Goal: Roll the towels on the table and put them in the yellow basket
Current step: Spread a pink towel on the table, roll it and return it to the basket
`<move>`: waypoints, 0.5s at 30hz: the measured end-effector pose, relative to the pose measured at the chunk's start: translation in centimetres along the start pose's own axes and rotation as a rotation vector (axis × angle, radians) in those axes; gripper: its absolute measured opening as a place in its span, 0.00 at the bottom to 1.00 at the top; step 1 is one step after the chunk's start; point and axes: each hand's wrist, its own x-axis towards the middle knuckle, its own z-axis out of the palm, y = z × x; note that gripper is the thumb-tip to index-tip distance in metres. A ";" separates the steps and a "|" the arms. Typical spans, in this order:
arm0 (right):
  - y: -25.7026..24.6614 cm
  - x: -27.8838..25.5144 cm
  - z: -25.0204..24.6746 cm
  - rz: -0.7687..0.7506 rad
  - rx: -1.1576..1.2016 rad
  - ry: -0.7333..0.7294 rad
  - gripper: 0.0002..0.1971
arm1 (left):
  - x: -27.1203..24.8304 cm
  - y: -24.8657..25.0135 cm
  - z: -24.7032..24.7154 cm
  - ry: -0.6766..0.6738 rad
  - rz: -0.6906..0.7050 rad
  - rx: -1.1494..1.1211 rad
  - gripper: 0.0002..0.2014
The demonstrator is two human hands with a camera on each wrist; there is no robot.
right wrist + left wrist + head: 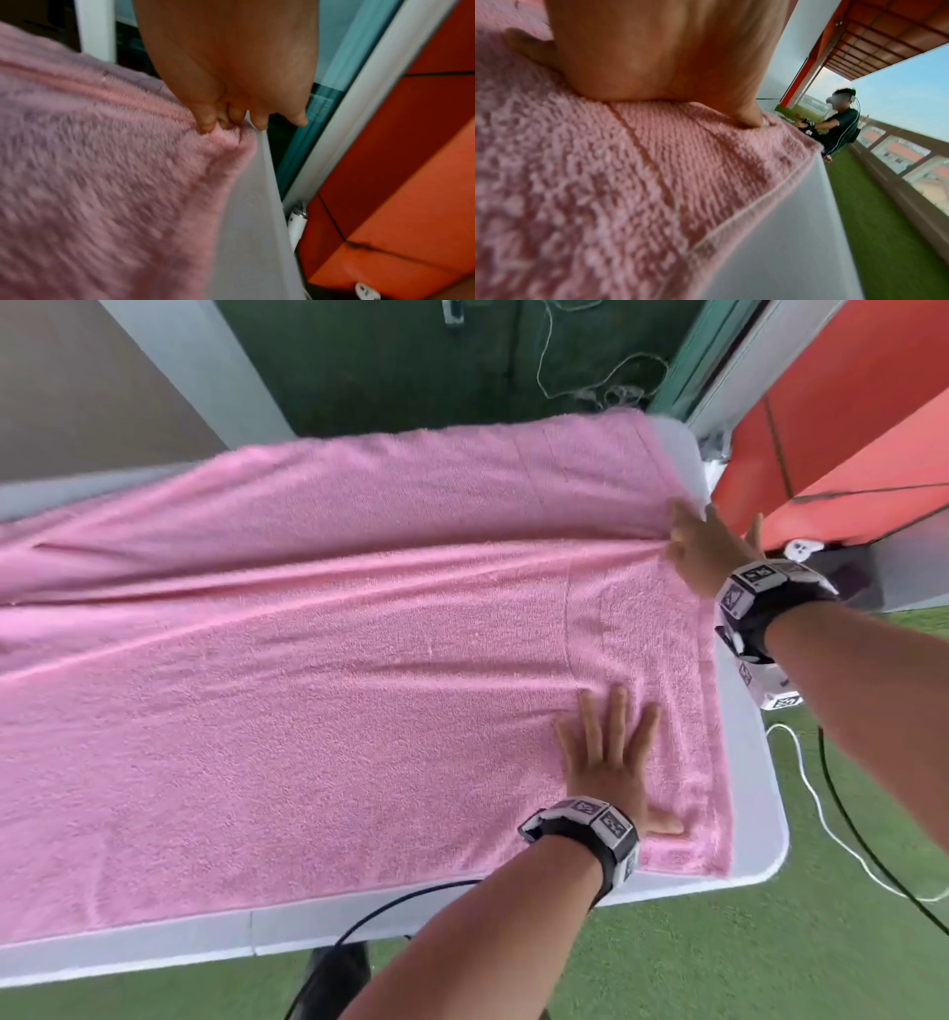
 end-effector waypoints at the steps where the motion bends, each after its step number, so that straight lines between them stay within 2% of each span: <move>1: 0.2 -0.1 -0.1 0.032 0.029 0.006 0.18 | 0.7 0.8 -0.2 -0.022 0.004 0.001 0.65; 4: -0.8 -1.1 0.2 0.054 0.118 0.078 0.23 | 1.2 1.6 -1.6 -0.079 0.039 -0.111 0.61; 6: -2.3 -3.1 0.7 0.022 0.209 0.151 0.23 | -0.5 0.1 -2.9 -0.038 0.088 -0.172 0.48; 9: -5.0 -9.1 2.5 -0.082 0.384 0.232 0.21 | -5.5 -5.4 -3.8 0.133 0.062 -0.181 0.29; 12: -6.8 -16.9 5.3 -0.150 0.418 0.164 0.14 | -11.8 -12.1 -3.0 0.206 -0.029 -0.109 0.23; 15: -6.2 -24.3 9.6 -0.140 0.433 0.113 0.08 | -17.6 -17.6 -1.3 0.232 -0.119 -0.075 0.15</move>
